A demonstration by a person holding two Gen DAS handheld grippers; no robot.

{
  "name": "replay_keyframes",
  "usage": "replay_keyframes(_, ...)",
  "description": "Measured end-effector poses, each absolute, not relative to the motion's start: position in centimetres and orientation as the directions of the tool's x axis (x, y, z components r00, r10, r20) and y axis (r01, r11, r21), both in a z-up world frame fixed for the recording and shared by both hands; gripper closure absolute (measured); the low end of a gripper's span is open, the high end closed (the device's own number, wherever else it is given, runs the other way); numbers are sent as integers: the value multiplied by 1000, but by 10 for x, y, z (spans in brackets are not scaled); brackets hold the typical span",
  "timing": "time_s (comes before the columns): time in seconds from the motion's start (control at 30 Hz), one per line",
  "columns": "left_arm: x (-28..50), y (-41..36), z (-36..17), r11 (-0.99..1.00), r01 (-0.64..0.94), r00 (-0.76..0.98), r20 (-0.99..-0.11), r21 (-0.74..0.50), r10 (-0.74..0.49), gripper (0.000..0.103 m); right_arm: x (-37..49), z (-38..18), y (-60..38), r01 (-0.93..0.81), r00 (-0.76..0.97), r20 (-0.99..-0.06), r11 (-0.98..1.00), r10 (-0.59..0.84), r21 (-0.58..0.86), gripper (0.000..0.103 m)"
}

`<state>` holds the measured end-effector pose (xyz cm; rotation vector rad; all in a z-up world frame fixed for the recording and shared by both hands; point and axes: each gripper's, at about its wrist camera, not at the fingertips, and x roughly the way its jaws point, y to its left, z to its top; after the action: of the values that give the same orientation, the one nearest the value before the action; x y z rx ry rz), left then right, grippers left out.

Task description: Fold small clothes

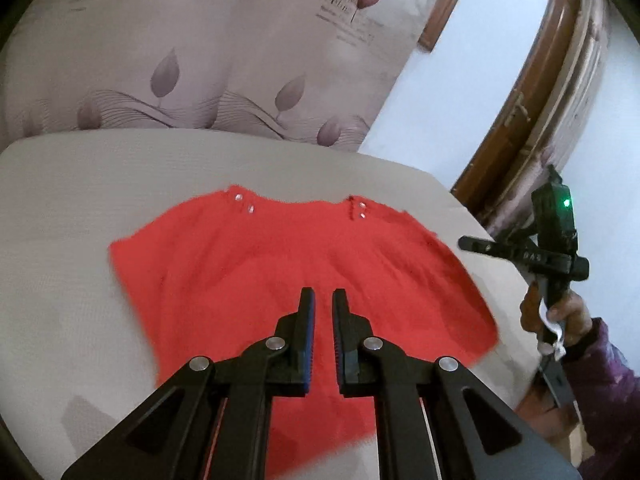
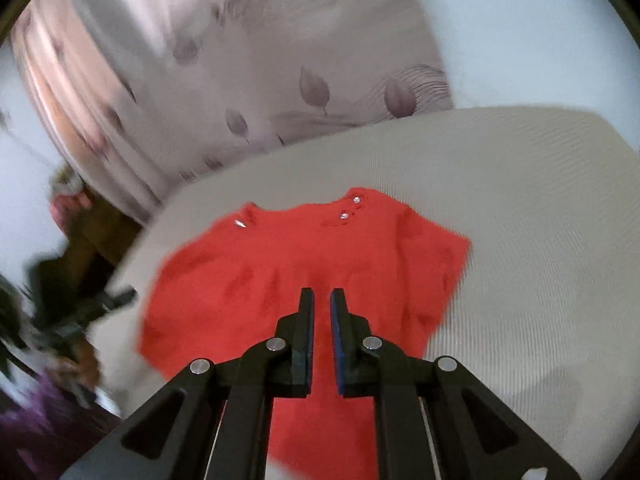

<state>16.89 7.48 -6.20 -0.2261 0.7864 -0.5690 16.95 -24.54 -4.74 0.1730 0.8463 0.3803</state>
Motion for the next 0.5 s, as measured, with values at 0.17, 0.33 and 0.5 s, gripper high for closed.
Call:
replay_keyframes(0.17, 220, 91, -88, 887, 256, 619, -640, -384, -456, 82, 215, -75, -235, -210, 576, -753, 948, 318, 240, 92)
replay_keyframes(0.33, 242, 116, -126, 864, 115, 561, -686, -490, -463, 82, 231, -107, -249, -140, 541, -776, 945, 323, 295, 93)
replay_keyframes(0.5, 241, 110, -116, 884, 140, 574, -690, -447, -440, 81, 231, -104, -244, -138, 558, -770, 950, 309, 280, 92)
